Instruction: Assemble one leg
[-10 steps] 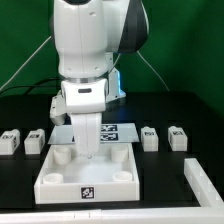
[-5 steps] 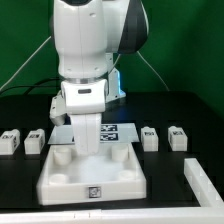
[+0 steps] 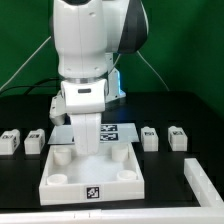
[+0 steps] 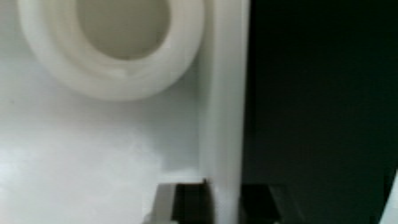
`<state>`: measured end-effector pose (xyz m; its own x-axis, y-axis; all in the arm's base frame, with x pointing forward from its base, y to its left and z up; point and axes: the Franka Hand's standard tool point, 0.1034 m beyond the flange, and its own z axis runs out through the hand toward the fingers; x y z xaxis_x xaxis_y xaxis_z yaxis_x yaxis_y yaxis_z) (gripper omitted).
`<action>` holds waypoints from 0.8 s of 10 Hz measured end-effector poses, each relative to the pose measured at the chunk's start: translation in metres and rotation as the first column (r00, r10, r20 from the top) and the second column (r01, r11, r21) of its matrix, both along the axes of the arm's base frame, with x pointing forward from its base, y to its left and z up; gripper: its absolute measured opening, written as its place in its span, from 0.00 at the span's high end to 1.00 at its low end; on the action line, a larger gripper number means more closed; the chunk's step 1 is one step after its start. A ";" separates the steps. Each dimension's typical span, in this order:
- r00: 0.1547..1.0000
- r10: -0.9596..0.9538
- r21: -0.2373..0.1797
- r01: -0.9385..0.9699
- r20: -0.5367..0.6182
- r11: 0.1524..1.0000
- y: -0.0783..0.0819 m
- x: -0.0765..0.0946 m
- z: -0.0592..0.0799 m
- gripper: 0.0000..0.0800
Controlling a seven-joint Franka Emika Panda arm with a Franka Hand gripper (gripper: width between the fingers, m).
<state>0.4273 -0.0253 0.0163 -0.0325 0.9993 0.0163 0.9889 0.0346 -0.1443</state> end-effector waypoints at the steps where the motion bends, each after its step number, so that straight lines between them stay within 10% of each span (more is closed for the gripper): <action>1: 1.000 0.000 0.000 0.000 0.000 1.000 0.000 0.000 0.000 0.92; 8: 0.999 -0.016 0.012 0.016 0.042 1.000 0.033 0.039 0.000 0.92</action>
Offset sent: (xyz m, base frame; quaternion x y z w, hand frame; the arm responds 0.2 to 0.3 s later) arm 0.0214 0.0095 -0.0035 -0.0019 0.0105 -0.0078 0.9999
